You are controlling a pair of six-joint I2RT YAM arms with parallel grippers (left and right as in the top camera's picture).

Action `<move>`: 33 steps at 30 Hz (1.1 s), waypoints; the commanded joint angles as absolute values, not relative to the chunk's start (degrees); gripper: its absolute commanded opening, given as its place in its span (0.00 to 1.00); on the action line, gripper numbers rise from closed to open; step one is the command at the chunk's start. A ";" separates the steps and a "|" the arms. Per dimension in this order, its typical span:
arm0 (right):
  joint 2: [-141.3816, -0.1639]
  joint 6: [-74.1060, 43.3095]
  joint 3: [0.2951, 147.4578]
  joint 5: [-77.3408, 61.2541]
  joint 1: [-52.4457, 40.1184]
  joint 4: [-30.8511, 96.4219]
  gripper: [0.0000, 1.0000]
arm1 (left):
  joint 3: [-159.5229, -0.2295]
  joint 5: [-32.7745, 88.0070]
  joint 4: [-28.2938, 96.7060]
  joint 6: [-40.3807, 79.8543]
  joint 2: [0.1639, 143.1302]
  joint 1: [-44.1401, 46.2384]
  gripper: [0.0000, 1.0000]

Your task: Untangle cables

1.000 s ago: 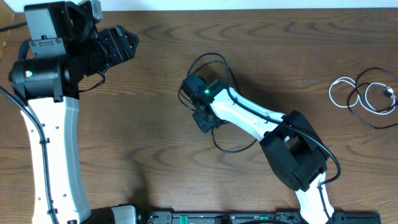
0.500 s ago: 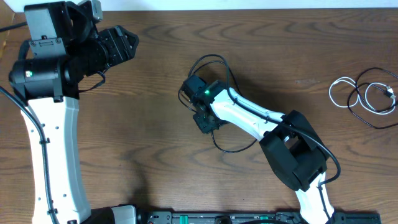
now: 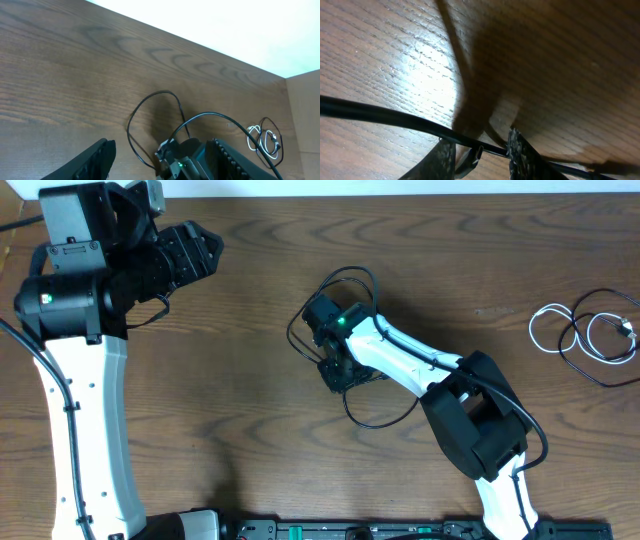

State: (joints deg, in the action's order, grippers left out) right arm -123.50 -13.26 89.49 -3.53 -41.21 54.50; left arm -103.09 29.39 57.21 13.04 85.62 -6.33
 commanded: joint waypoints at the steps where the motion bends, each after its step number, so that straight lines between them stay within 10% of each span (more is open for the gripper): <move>1: -124.88 -13.69 89.12 -4.51 -41.12 54.59 0.28 | -103.35 28.84 57.41 12.05 85.78 -6.52 0.62; 10: -124.88 -13.69 89.14 -4.51 -41.12 54.59 0.24 | -103.35 28.84 57.41 12.05 85.78 -6.52 0.62; 16: -124.73 -13.69 89.97 -4.49 -41.12 55.27 0.02 | -103.35 28.84 57.39 12.05 85.78 -6.52 0.62; 33: -124.01 -11.81 116.53 -4.51 -34.68 76.03 0.01 | -103.35 28.84 57.39 12.05 85.78 -6.52 0.62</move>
